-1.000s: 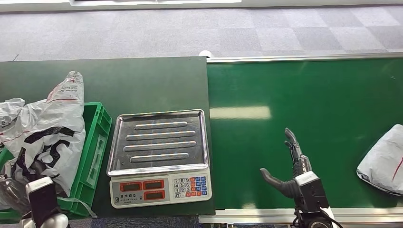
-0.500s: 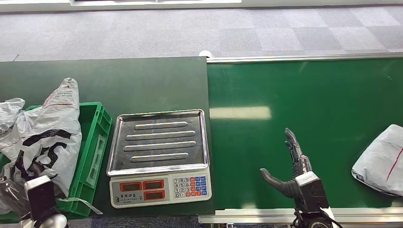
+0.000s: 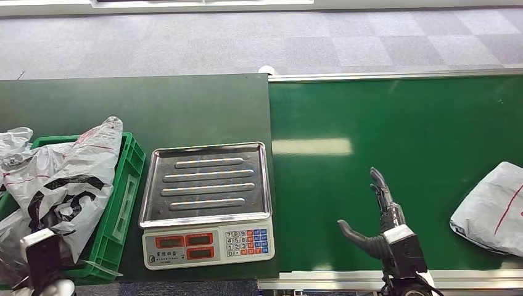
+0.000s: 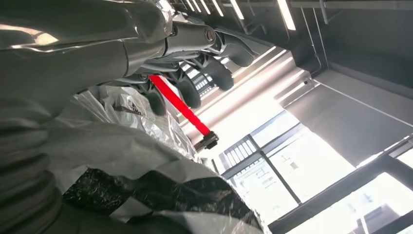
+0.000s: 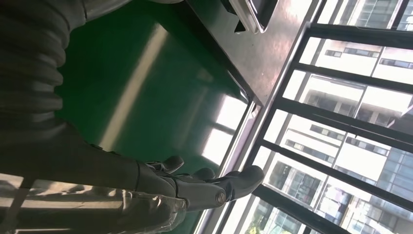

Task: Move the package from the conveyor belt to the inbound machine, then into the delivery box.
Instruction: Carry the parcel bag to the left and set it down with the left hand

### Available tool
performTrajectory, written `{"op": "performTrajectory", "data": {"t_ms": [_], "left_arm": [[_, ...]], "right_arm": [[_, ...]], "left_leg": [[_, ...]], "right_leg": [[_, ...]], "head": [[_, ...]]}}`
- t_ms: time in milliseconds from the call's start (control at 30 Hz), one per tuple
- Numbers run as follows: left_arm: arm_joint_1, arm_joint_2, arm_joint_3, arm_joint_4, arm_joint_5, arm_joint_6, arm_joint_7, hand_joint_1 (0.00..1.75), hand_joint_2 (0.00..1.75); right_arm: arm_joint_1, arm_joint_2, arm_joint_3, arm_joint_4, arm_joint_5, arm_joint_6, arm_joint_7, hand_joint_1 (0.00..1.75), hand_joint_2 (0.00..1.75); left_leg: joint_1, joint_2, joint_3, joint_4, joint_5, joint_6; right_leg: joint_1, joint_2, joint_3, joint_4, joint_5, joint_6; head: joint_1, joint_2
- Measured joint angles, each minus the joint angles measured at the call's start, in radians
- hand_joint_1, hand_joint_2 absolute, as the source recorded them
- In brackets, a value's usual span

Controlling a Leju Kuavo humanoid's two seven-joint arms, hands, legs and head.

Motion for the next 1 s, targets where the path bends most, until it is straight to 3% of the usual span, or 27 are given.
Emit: {"op": "performTrajectory", "data": {"t_ms": [333,467,667,1000], "left_arm": [[-0.014,-0.019,0.044,0.000,-0.014,0.000,0.000,0.00,1.75],[-0.017,-0.024,0.051,-0.001,-0.014,0.000,0.000,0.00,0.00],[-0.019,-0.044,0.074,-0.077,0.003,0.000,0.000,0.00,0.00],[-0.020,-0.102,0.095,-0.380,0.101,0.000,0.000,0.00,0.00]], "right_arm": [[0.016,0.001,-0.005,-0.016,0.001,0.000,0.000,0.00,1.75],[0.017,0.001,-0.009,-0.016,0.001,0.000,0.000,0.00,1.75],[0.019,0.001,-0.012,-0.016,0.001,0.000,0.000,0.00,1.75],[0.016,0.001,-0.012,-0.016,-0.005,-0.001,-0.002,0.00,1.75]], "left_leg": [[0.000,0.000,0.000,0.000,0.000,0.000],[0.000,0.000,0.000,0.000,0.000,0.000],[0.000,0.000,0.000,0.000,0.000,0.000],[0.000,0.000,-0.001,0.000,0.000,0.000]], "right_leg": [[0.000,0.000,0.000,0.000,0.000,0.000],[0.000,0.000,0.000,0.000,0.000,0.000],[0.000,0.000,0.000,0.000,0.000,0.000],[0.000,0.000,0.000,0.000,0.000,0.000]], "head": [[0.000,0.000],[0.000,0.000],[0.000,0.000],[0.000,0.000]]}}
